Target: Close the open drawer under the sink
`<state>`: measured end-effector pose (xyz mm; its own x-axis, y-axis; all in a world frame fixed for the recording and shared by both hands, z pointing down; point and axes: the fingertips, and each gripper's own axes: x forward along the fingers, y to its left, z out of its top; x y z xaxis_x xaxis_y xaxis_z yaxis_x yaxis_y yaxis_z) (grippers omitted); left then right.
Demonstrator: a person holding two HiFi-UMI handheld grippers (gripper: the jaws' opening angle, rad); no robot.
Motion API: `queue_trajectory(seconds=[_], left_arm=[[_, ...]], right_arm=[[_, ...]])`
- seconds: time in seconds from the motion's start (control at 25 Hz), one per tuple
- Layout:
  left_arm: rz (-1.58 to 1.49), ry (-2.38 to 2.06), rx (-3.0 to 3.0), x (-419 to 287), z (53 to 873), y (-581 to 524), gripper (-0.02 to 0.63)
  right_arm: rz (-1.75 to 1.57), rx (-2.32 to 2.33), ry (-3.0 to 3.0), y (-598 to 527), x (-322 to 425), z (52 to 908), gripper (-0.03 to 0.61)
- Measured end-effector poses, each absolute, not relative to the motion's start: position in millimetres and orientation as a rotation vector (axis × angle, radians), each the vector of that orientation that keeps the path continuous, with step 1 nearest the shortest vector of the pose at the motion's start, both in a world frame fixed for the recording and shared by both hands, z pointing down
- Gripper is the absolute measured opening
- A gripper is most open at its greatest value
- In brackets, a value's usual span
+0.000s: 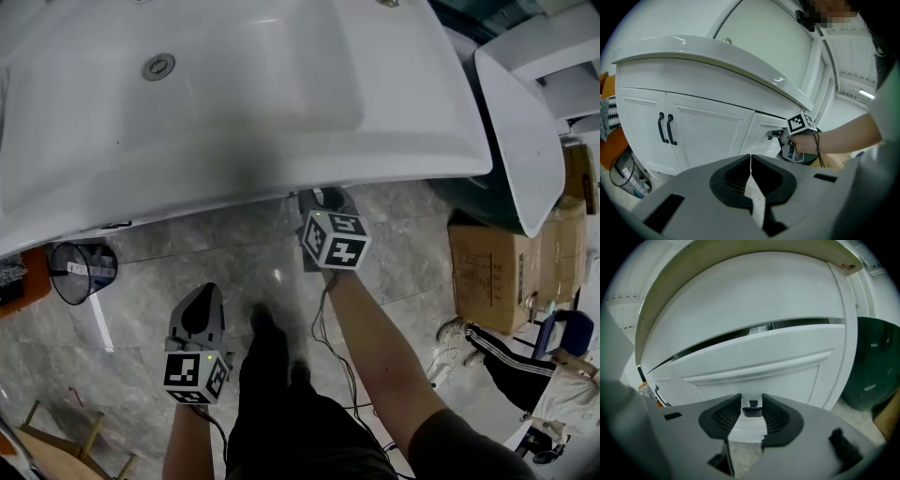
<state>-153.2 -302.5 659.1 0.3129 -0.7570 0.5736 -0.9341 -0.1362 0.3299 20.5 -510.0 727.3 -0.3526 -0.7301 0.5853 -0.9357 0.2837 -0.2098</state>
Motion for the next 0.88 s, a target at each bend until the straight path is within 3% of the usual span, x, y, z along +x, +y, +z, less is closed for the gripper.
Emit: queue_trajectory(seconds=[0.48, 0.88], left_arm=[[0.34, -1.52, 1.942, -161.7, 648.7, -294.3, 0.017], [0.267, -1.594, 1.987, -147.1, 577.0, -254.5, 0.017]], right_arm=[[0.755, 1.544, -2.188, -502.0, 23.8, 718.0, 0.143], [0.777, 1.522, -2.241, -401.2, 38.7, 649.3, 0.102]])
